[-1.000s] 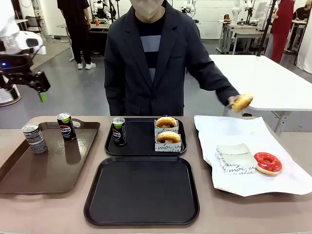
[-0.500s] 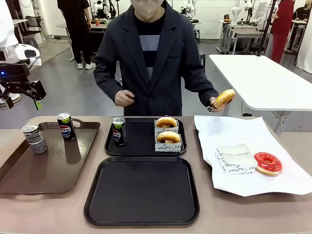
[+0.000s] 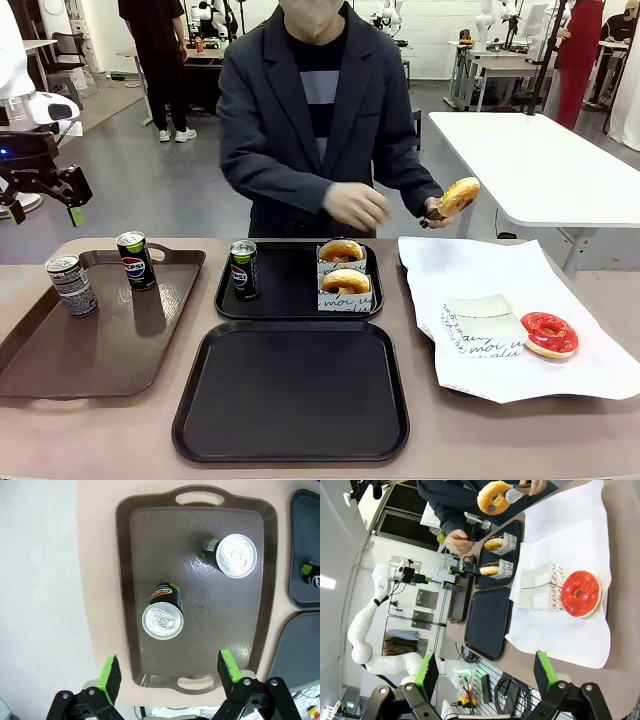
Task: Set up donuts and drinks on trays.
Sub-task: Pick up one Pepsi coke from the Handle tray and place it on the Flat Tray without a Pepsi coke.
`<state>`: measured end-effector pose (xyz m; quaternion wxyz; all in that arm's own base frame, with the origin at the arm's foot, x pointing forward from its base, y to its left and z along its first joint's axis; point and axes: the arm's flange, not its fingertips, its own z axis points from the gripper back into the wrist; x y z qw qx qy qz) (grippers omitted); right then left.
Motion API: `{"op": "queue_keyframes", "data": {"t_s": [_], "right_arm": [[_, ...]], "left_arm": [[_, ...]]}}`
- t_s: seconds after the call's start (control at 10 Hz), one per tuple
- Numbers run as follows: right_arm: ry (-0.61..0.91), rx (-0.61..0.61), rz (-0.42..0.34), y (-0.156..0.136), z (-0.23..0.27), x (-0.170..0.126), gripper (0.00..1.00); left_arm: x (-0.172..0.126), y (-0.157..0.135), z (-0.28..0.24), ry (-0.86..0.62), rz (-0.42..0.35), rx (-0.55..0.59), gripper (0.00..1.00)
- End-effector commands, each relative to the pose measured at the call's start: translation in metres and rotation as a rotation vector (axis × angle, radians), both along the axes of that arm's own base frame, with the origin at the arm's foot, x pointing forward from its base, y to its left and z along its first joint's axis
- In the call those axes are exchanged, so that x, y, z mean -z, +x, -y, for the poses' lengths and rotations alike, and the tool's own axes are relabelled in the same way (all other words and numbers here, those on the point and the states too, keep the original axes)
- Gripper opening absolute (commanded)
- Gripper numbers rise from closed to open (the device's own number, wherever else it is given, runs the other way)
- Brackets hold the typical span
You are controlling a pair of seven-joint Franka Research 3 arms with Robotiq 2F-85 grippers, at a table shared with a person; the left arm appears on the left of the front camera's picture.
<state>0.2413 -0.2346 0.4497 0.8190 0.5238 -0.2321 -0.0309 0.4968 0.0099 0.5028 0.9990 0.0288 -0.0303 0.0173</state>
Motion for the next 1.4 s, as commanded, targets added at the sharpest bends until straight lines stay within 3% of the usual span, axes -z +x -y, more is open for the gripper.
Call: {"op": "queue_keyframes", "data": {"t_s": [0.0, 0.2, 0.7, 1.3], "right_arm": [[0.017, 0.002, 0.031, 0.003, 0.001, -0.002, 1.0], [0.017, 0.002, 0.031, 0.003, 0.001, -0.002, 1.0], [0.017, 0.002, 0.031, 0.003, 0.001, -0.002, 1.0], [0.017, 0.002, 0.031, 0.003, 0.001, -0.002, 1.0]], "left_arm": [[0.006, 0.004, -0.002, -0.045, 0.005, 0.034, 1.0], [0.027, -0.009, -0.013, -0.111, 0.049, 0.041, 1.0], [0.067, -0.005, -0.034, -0.149, 0.073, -0.009, 1.0], [0.102, 0.004, -0.029, -0.141, 0.025, -0.011, 1.0]]}}
